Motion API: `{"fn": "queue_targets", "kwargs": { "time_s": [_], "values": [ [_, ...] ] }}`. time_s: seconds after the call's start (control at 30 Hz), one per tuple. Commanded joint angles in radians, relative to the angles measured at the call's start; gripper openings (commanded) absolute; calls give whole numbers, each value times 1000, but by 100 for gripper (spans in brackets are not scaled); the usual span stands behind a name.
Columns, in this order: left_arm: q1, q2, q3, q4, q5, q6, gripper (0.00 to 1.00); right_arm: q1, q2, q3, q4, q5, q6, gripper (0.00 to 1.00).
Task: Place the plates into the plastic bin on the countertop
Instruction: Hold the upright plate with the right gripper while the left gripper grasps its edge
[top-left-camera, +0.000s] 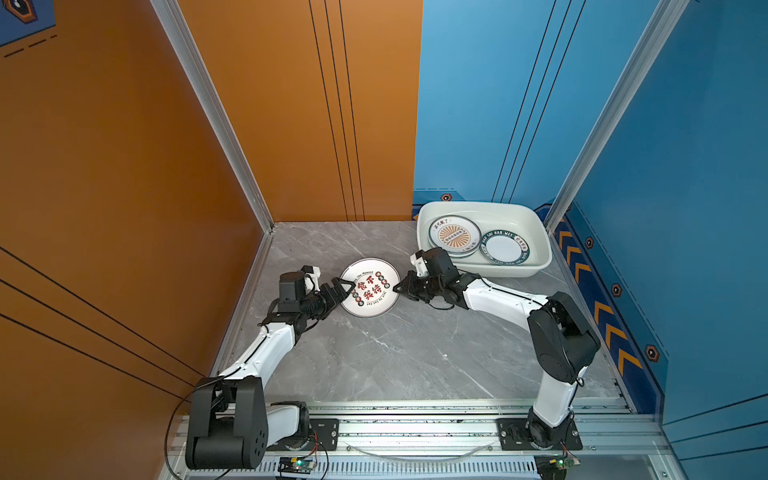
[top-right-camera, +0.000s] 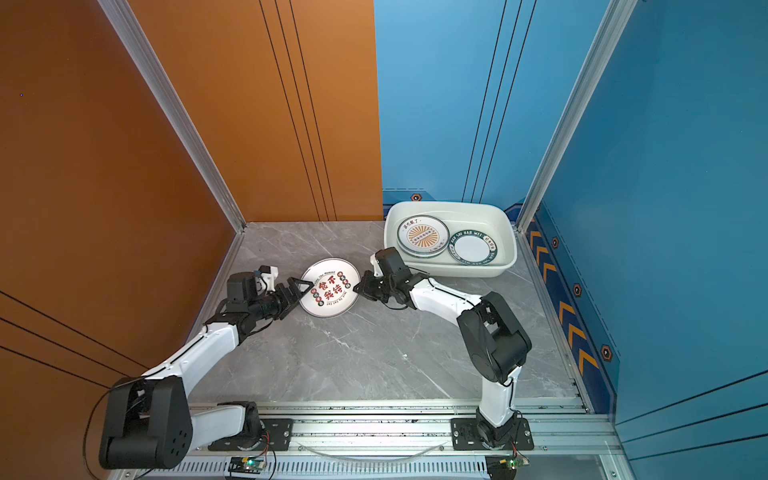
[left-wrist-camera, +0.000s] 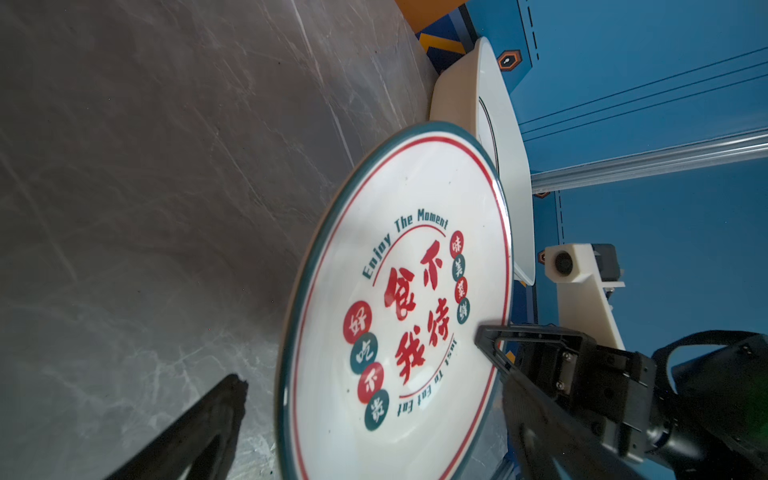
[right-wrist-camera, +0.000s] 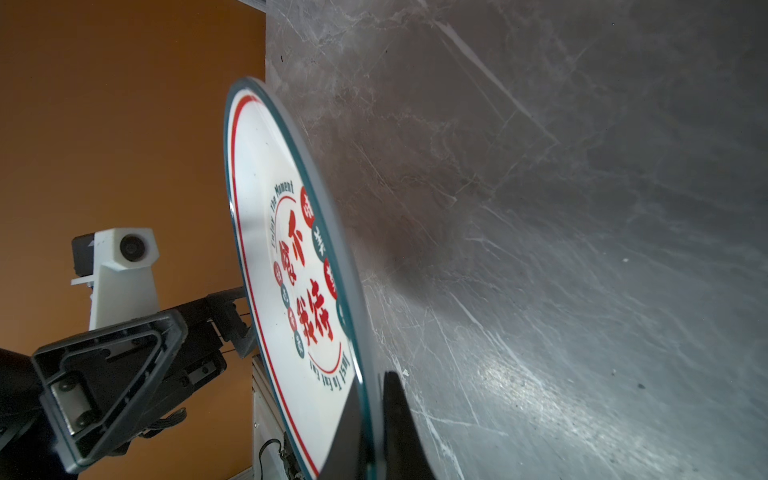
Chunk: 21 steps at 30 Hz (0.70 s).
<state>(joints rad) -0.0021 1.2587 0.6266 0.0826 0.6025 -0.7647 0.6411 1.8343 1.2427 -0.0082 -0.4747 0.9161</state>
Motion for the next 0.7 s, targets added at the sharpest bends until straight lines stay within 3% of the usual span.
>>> {"fn": "queue_targets", "kwargs": {
  "time_s": [0.0,0.37,0.6,0.67],
  "values": [
    [-14,30,-6,75,20,-21,99,-9,-61,-12,53,-41,8,0],
    [-48,54,-22,152,79,-46,95,-28,-76,-44,85,-56,25,0],
    [-71,71,-43,224,106,-71,88,-36,-85,-58,105,-65,36,0],
    [-77,84,-47,245,117,-78,78,-36,-89,-60,108,-68,38,0]
  ]
}}
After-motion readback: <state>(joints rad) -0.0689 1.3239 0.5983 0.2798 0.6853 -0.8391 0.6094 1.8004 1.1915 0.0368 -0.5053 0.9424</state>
